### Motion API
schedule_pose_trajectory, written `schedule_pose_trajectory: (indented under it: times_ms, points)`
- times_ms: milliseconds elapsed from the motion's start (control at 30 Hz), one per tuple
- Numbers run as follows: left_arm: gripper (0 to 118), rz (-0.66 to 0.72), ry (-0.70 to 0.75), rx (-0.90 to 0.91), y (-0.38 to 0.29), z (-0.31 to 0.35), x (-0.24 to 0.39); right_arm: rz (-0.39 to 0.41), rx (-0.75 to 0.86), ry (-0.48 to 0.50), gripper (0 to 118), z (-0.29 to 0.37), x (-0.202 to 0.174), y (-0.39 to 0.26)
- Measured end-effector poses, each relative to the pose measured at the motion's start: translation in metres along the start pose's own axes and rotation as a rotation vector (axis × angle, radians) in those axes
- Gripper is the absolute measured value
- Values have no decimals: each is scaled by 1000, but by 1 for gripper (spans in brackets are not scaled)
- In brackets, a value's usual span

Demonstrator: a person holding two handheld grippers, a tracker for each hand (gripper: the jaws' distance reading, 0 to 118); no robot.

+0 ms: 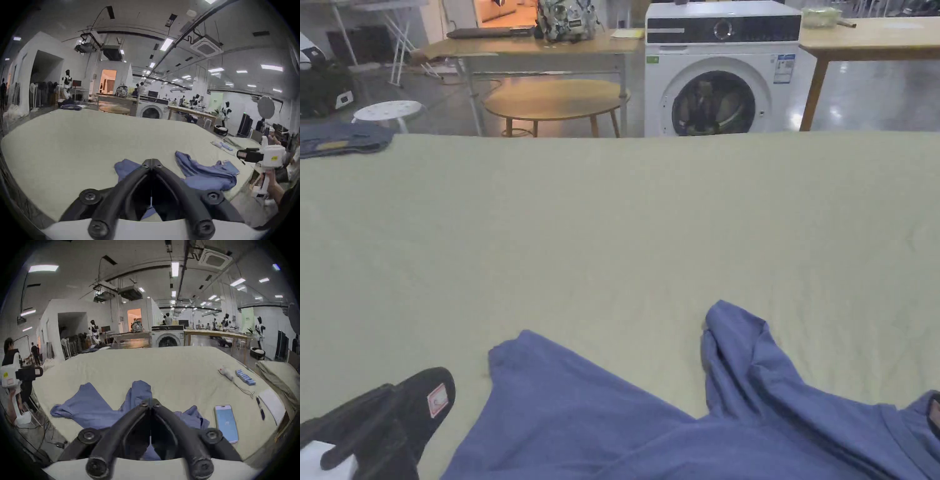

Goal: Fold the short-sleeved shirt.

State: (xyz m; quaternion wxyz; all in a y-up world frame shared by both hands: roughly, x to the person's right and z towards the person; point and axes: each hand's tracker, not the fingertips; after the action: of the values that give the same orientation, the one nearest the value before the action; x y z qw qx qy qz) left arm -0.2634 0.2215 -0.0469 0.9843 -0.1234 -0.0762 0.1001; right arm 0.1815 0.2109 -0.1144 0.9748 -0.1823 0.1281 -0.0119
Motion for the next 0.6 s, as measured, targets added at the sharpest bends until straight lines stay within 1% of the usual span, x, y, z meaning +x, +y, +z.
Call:
schedule_pose_trajectory:
  times_ms: [67, 100, 233, 333, 367, 433, 600]
  points:
    - [0, 15, -3, -45, 0, -1, -6, 21, -19, 27, 0, 1, -4, 5]
    - [0, 13, 16, -31, 0, 1, -7, 26, -16, 19, 0, 3, 2, 0]
    - [0, 15, 82, -50, -2, 14, -20, 41, -16, 18, 0, 8, 1, 2]
    - [0, 29, 104, -66, -9, 21, -28, 17, -24, 25, 0, 9, 5, 5]
    - [0, 37, 110, -72, -10, 24, -31, 7, -24, 26, 0, 10, 13, 0]
    - [0, 47, 108, -84, -15, 26, -35, -4, -24, 23, 0, 13, 17, 0]
    - [0, 20, 115, -111, -19, 25, -30, -25, -29, 12, 0, 17, 22, 0]
